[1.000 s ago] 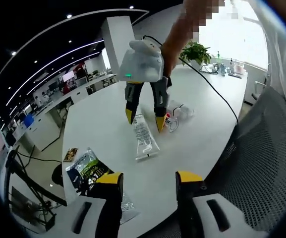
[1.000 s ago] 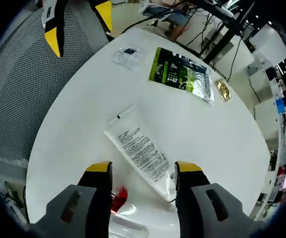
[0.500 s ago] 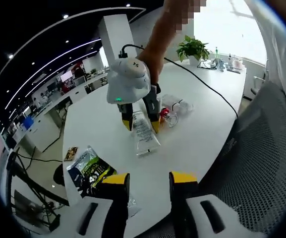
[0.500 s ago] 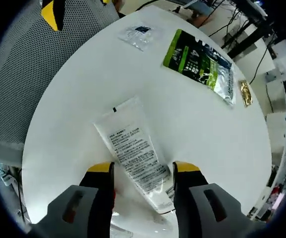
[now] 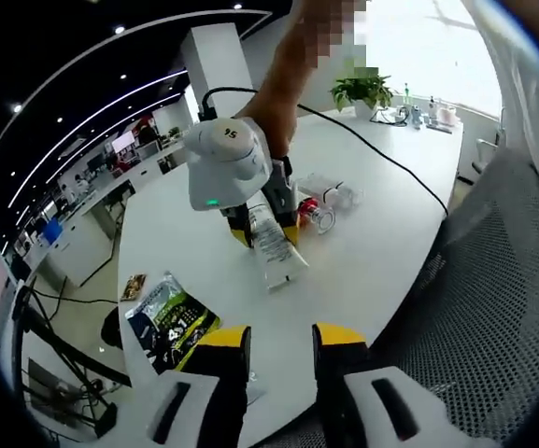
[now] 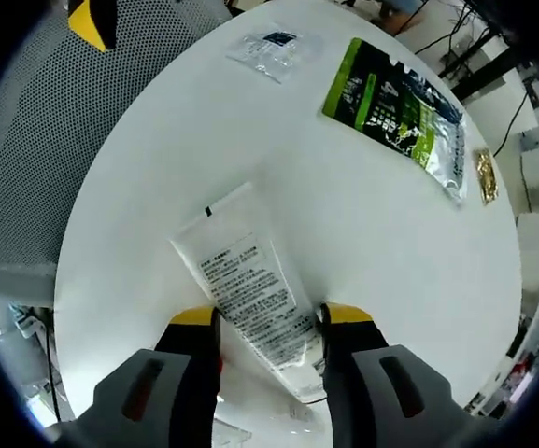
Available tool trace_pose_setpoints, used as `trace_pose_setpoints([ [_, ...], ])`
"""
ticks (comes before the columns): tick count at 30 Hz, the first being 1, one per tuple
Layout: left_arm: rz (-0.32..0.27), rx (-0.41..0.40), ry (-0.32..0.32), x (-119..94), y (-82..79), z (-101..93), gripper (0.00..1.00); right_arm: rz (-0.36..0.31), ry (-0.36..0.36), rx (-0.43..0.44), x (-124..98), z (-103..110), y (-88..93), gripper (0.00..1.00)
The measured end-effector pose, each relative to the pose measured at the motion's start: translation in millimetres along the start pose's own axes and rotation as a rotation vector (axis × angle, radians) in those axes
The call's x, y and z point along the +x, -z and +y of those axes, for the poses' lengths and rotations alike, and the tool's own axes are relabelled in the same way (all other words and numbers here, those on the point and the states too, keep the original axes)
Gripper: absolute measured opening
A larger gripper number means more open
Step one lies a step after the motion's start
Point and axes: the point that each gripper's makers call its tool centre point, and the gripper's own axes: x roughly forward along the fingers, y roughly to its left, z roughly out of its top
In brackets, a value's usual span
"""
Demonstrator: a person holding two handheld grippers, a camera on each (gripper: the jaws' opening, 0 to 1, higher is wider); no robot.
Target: Arrange the skincare products in the storage area until every visible bottle or jar stands upright without overlapping.
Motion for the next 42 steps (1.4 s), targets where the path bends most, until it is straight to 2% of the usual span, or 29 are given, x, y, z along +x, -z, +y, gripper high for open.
trace_pose_setpoints([
  [8,0.002,0.006,-0.001,-0.6,0.4,0.1,0.26,-0.007,0.006,0.030,-0.3,2.5,0.8,0.38],
  [15,0.014,0.016,0.009,0.2,2.5,-1.6,0.24,0.033,0.019,-0.039,-0.1,7.6,-2.6,0.33],
  [21,0.020,0.019,0.008,0.4,3.3,-1.0,0.23,0.030,0.028,-0.094,-1.6,9.3,-1.7,0.29],
  [24,0.016,0.020,0.008,0.4,2.5,-0.8,0.23,-0.006,0.034,-0.119,-2.8,8.2,-1.4,0.27],
  [31,0.021,0.022,0.003,0.2,3.1,0.5,0.23,-0.073,0.072,-0.046,-7.7,2.0,-11.1,0.25],
  [37,0.020,0.031,0.001,0.6,3.1,1.0,0.23,-0.177,0.161,0.066,-21.6,-6.3,-26.2,0.25],
  [42,0.022,0.034,-0.001,-0.3,3.3,0.8,0.23,-0.258,0.262,0.150,-42.0,-7.7,-29.3,0.25],
])
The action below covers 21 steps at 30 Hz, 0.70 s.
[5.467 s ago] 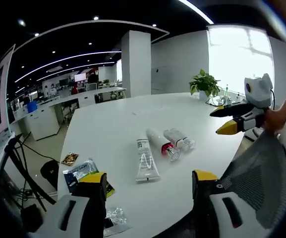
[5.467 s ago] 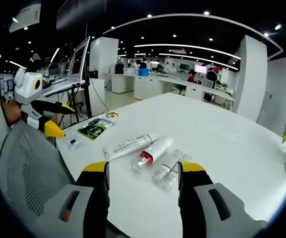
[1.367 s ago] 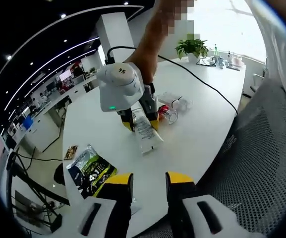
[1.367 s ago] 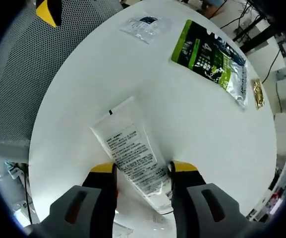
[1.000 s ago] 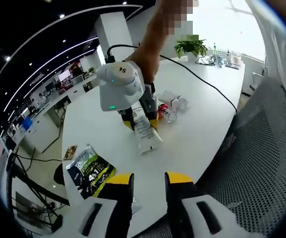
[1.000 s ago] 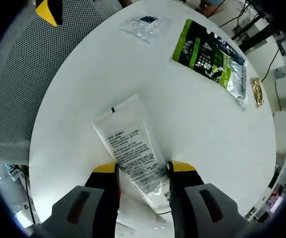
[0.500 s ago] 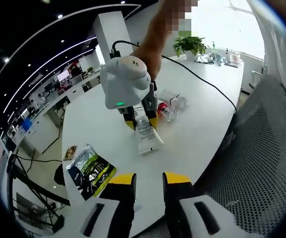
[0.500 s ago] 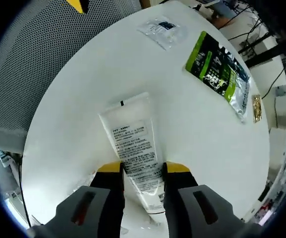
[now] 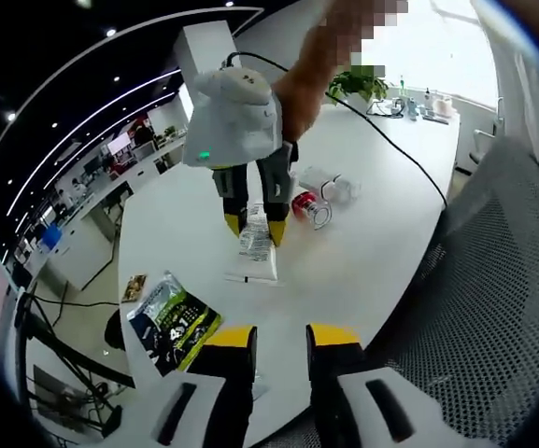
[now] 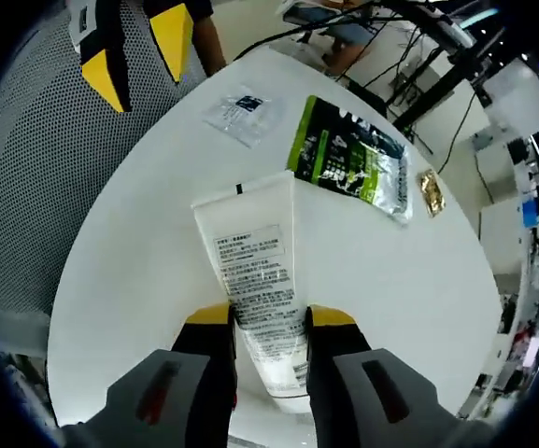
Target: Arrange the skincare products in the storage area until every visible bottle or jar stands upright without overlapping.
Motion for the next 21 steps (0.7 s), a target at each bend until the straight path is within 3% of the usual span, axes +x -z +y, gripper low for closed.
trace_pose_setpoints([
  [6,0.001,0.000,-0.009,-1.6,-0.2,1.3,0.22,-0.091,0.112,0.083,-22.8,-6.6,-13.5,0.25],
  [10,0.017,-0.005,0.002,-0.1,2.2,-0.9,0.22,-0.182,0.159,0.204,-41.7,-11.8,-26.3,0.25],
  [18,-0.057,-0.065,-0.017,-2.8,-10.2,5.6,0.25,-0.383,0.251,0.461,-80.0,-4.1,-44.5,0.26],
  [21,-0.138,-0.132,0.005,-6.2,-25.7,5.9,0.24,-0.467,0.281,0.597,-90.4,-2.3,-47.7,0.26],
])
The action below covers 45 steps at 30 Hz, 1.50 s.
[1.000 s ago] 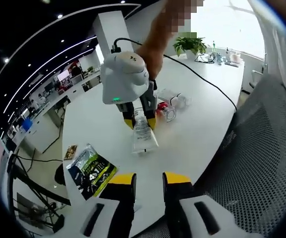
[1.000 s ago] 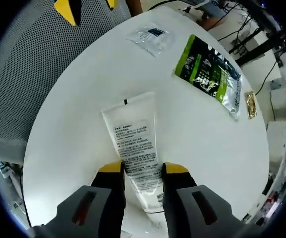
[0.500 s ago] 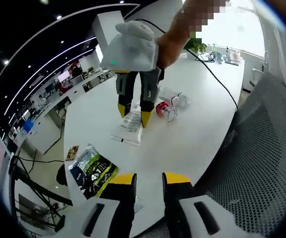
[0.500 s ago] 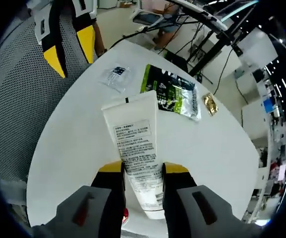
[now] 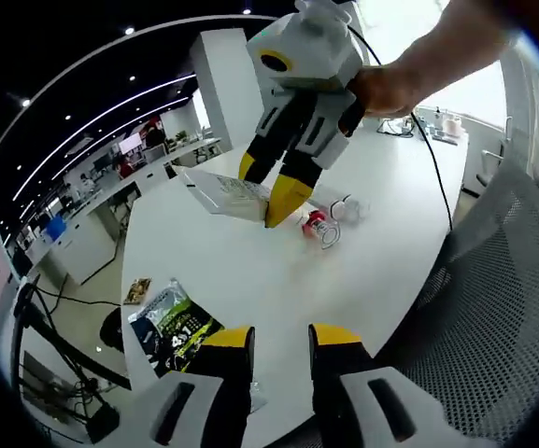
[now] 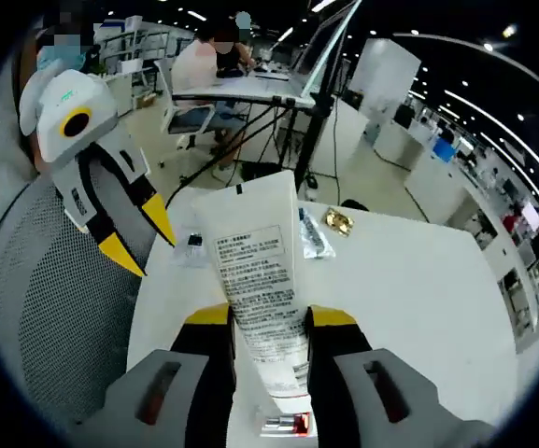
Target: Arrange the skincare products in the storage area until every visible bottle or jar stands upright without overlapping.
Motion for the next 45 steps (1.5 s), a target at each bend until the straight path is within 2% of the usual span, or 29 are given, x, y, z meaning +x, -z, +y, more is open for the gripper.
trace_pose_setpoints([
  [2,-0.026,-0.070,-0.002,-4.1,-7.3,5.3,0.24,-0.054,0.006,0.094,-7.7,3.3,-5.4,0.26],
  [4,-0.071,-0.134,-0.014,-8.7,-16.8,12.9,0.27,-0.090,0.020,0.144,-16.0,3.5,-9.0,0.26],
  [7,-0.122,-0.187,0.009,-12.9,-27.3,13.3,0.39,-0.147,0.036,0.223,-26.7,1.8,-14.7,0.26],
  [9,-0.119,-0.198,0.056,-15.4,-27.5,6.6,0.41,-0.200,0.032,0.299,-34.4,1.8,-19.8,0.26],
  [12,-0.105,-0.178,0.077,-16.0,-28.3,2.5,0.52,-0.252,0.023,0.351,-43.4,2.6,-24.0,0.26],
  [14,-0.113,-0.156,0.079,-18.1,-33.0,4.1,0.53,-0.283,-0.040,0.445,-48.9,8.5,-26.8,0.27],
  [16,-0.179,-0.173,0.089,-21.4,-52.0,8.2,0.53,-0.326,-0.061,0.464,-56.6,9.8,-32.1,0.27],
  [19,-0.286,-0.252,0.125,-27.3,-87.8,9.0,0.57,-0.346,-0.092,0.472,-65.1,13.1,-34.8,0.27],
  [21,-0.325,-0.288,0.157,-27.6,-100.5,5.7,0.60,-0.362,-0.114,0.472,-68.6,15.8,-39.0,0.27],
  [22,-0.348,-0.314,0.185,-26.6,-107.0,2.7,0.61,-0.372,-0.134,0.476,-71.0,18.6,-42.3,0.27],
  [23,-0.370,-0.347,0.246,-24.8,-111.3,-4.4,0.63,-0.380,-0.144,0.482,-72.5,19.9,-44.6,0.27],
  [25,-0.392,-0.412,0.307,-23.8,-114.8,-11.8,0.63,-0.403,-0.175,0.490,-76.2,23.9,-50.7,0.27],
  [27,-0.407,-0.438,0.363,-23.7,-115.1,-19.4,0.61,-0.426,-0.213,0.500,-79.6,28.5,-57.2,0.27],
  [30,-0.430,-0.518,0.446,-25.1,-115.3,-28.0,0.56,-0.441,-0.288,0.514,-85.1,38.5,-63.9,0.27],
  [31,-0.455,-0.571,0.484,-27.9,-118.7,-30.0,0.55,-0.448,-0.321,0.514,-88.4,42.8,-66.7,0.27],
  [32,-0.505,-0.608,0.524,-32.5,-124.9,-33.1,0.55,-0.454,-0.345,0.519,-90.9,45.5,-68.8,0.27],
  [34,-0.519,-0.628,0.568,-35.7,-125.0,-40.1,0.56,-0.473,-0.386,0.532,-96.6,49.4,-73.5,0.27],
  [36,-0.512,-0.611,0.601,-36.1,-119.0,-49.7,0.58,-0.490,-0.438,0.554,-102.1,55.3,-77.3,0.27],
  [38,-0.459,-0.594,0.662,-37.2,-113.4,-63.5,0.59,-0.496,-0.471,0.557,-104.3,59.7,-78.7,0.27],
  [40,-0.487,-0.570,0.692,-37.7,-119.7,-69.4,0.59,-0.500,-0.533,0.569,-107.7,70.5,-81.3,0.27],
  [42,-0.448,-0.580,0.738,-37.3,-116.5,-77.6,0.58,-0.498,-0.570,0.567,-107.9,78.1,-80.7,0.27],
  [45,-0.436,-0.555,0.764,-38.9,-115.0,-84.4,0.54,-0.473,-0.624,0.561,-107.7,89.6,-79.3,0.28],
])
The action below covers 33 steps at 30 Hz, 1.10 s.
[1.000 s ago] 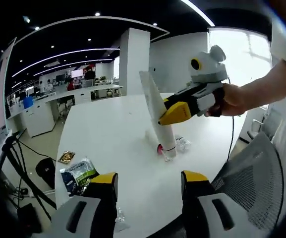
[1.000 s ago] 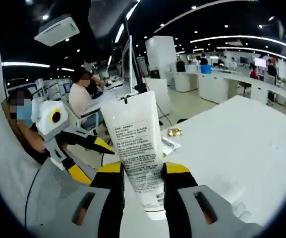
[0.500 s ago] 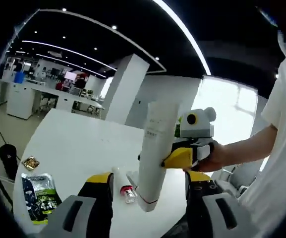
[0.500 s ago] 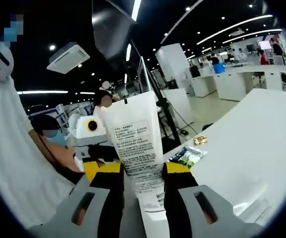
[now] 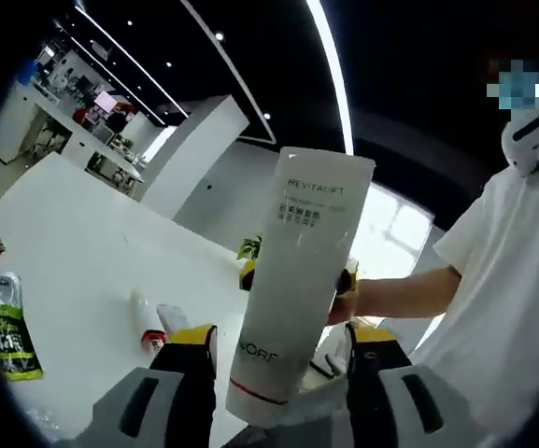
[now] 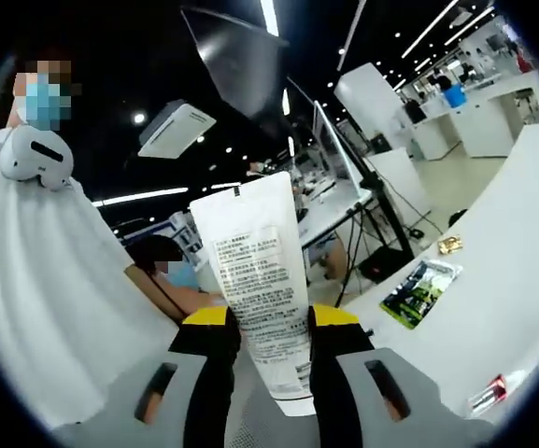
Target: Arrange the skincare products in the storage area until every visible bottle or jar stands upright without overlapping.
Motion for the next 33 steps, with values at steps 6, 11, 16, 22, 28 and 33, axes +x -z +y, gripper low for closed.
trace_pose_setpoints([
  [6,0.051,0.002,0.053,0.2,9.2,-9.7,0.39,0.021,-0.047,0.024,2.5,8.3,8.6,0.28],
  [11,0.063,0.016,0.022,-0.6,11.4,-6.3,0.35,-0.004,-0.031,0.056,2.5,3.3,9.5,0.29],
  [16,0.062,0.023,-0.030,-2.8,9.7,0.7,0.32,-0.038,0.020,0.069,6.8,-5.0,7.7,0.30],
  [22,0.067,0.042,-0.135,-6.4,8.8,16.9,0.31,-0.025,0.148,-0.033,12.0,-17.2,6.6,0.30],
  [28,0.118,0.034,-0.304,-11.1,16.7,44.9,0.31,0.049,0.413,-0.158,9.0,-42.5,8.7,0.26],
  [33,0.169,0.106,-0.450,-19.0,21.6,67.1,0.30,-0.034,0.572,-0.182,17.1,-52.4,-10.8,0.24],
])
